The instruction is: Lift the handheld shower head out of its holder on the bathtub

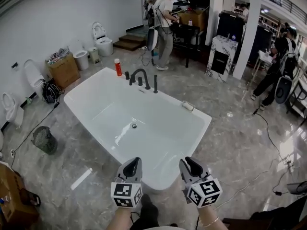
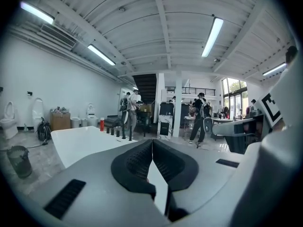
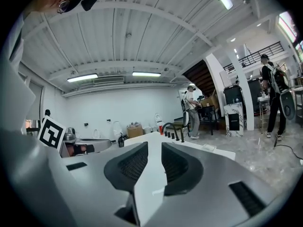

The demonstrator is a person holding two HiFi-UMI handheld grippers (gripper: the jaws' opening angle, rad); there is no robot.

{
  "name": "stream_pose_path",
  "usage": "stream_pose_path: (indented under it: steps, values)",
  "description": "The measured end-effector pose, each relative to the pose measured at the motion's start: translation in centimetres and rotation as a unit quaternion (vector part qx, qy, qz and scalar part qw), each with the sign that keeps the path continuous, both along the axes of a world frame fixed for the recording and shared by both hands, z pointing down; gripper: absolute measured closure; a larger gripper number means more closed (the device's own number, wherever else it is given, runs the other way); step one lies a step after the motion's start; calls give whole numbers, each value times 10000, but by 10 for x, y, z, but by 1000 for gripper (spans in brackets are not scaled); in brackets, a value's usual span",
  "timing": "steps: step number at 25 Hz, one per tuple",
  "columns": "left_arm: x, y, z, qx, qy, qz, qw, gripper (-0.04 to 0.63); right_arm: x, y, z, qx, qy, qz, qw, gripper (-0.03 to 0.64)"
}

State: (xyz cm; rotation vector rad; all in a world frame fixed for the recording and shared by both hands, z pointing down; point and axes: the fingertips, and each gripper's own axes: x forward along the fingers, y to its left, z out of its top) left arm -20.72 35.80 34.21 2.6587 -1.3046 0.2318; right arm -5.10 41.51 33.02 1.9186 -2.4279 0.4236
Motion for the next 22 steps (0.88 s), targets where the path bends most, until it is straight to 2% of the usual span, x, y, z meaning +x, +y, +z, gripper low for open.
stream_pose_path:
  steps: [10,16,22]
  values:
    - [-66,-183,12,-152,90,295,9994,575,-63,-182,6,-227,101,329,9992,525]
    - [-102,-251,17,-192,194,404,9988,575,-93,-251,4,-327,261,502,9979,525]
    - [-138,-291,18,-214,431,351,9982,575,-118,-290,0,-379,492,574,9964,524]
